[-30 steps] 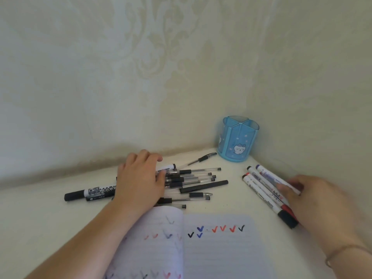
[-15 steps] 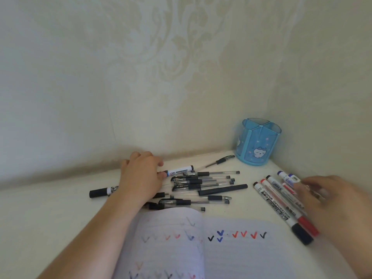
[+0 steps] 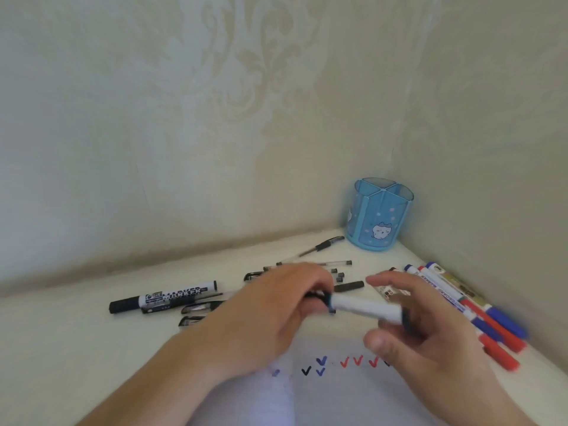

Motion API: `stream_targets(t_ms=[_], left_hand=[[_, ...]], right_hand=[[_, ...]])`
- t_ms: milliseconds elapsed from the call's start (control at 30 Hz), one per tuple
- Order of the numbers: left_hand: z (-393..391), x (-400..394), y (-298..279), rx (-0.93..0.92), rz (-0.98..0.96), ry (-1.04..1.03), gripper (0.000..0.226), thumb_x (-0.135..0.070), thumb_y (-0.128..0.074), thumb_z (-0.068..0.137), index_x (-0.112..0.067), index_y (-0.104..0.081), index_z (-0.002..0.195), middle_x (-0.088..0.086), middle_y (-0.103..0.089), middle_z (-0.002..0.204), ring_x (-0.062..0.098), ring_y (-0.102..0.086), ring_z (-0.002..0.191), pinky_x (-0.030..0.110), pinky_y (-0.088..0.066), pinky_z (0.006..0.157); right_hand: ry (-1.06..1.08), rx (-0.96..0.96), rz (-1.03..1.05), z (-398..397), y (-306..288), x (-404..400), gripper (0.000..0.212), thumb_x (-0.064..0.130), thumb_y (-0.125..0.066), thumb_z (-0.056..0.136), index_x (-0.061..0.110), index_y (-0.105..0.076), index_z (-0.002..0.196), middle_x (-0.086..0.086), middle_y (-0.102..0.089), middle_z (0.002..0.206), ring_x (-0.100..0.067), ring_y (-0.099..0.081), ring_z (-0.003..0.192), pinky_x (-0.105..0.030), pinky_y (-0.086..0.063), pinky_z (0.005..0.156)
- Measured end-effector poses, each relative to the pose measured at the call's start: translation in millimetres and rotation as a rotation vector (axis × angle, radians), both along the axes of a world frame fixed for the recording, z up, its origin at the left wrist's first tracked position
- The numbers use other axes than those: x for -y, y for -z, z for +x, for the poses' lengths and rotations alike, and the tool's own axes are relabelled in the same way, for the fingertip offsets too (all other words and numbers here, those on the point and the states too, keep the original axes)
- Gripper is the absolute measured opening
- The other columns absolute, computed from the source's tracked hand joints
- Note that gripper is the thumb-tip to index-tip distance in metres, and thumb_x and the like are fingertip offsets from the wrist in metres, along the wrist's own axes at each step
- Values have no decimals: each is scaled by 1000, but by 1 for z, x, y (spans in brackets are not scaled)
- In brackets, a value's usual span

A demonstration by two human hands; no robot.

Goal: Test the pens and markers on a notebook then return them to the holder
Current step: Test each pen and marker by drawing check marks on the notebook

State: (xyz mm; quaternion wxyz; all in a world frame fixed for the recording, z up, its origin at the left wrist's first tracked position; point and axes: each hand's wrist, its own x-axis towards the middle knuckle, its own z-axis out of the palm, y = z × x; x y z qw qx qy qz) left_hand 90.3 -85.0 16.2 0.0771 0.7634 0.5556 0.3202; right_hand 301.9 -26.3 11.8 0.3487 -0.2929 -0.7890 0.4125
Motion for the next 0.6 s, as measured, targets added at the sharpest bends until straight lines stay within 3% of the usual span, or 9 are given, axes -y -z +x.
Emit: stream_targets(t_ms=[100, 167, 267, 333, 433, 533, 600], left_hand=[[5, 1, 5, -66, 24, 117, 23, -32, -39, 102, -20, -55, 114, -14, -51, 103, -3, -45, 95, 6, -31, 85], [4, 0, 7, -91, 50, 107, 32, -41, -34, 102, -19, -56, 110, -17, -46, 96, -5, -41, 89, 5, -30, 83], [5, -1, 11, -111, 56, 44, 35, -53, -26, 100, -28, -50, 104, -22, -40, 87, -6, -38, 78, 5, -32, 72], [10, 0, 12, -120, 39, 67, 30, -50, -31, 100, -26, -50, 103, -18, -47, 84, 1, -44, 74, 14, -36, 66], [13, 0, 13, -146, -8, 129, 34, -43, -36, 101, -17, -55, 108, -7, -59, 83, 13, -52, 74, 28, -42, 64], [11, 1, 9, -52, -73, 188, 28, -39, -43, 100, -15, -57, 97, -15, -47, 59, 2, -42, 54, 20, -32, 52], [9, 3, 4, 10, -98, 219, 23, -36, -50, 98, -15, -59, 94, -17, -45, 53, -2, -41, 48, 13, -26, 49]], right_hand=[[51, -222, -12, -11, 2, 10, 26, 45, -82, 65, 31, -60, 71, 0, -51, 45, -4, -44, 41, -12, -33, 43], [152, -307, -7, -13, 0, 12, 30, 29, -87, 66, 27, -58, 62, 4, -52, 43, -2, -41, 39, -10, -33, 42], [154, -463, -145, -12, -1, 9, 42, 56, -85, 51, 25, -60, 64, 9, -50, 45, -10, -38, 39, -16, -34, 40], [63, -433, -264, -12, 1, 7, 52, 66, -82, 48, 22, -60, 66, 6, -49, 44, -12, -38, 38, -18, -34, 40], [43, -274, -255, -15, 6, 6, 48, 65, -79, 51, 23, -58, 62, 0, -50, 40, -11, -42, 35, -18, -35, 40], [-70, -334, -361, -17, 8, 5, 48, 62, -79, 57, 26, -49, 57, 0, -44, 38, -13, -35, 34, -19, -33, 41], [-148, -339, -354, -14, 6, 5, 45, 56, -78, 65, 25, -47, 59, 3, -43, 41, -14, -33, 36, -21, -32, 41]])
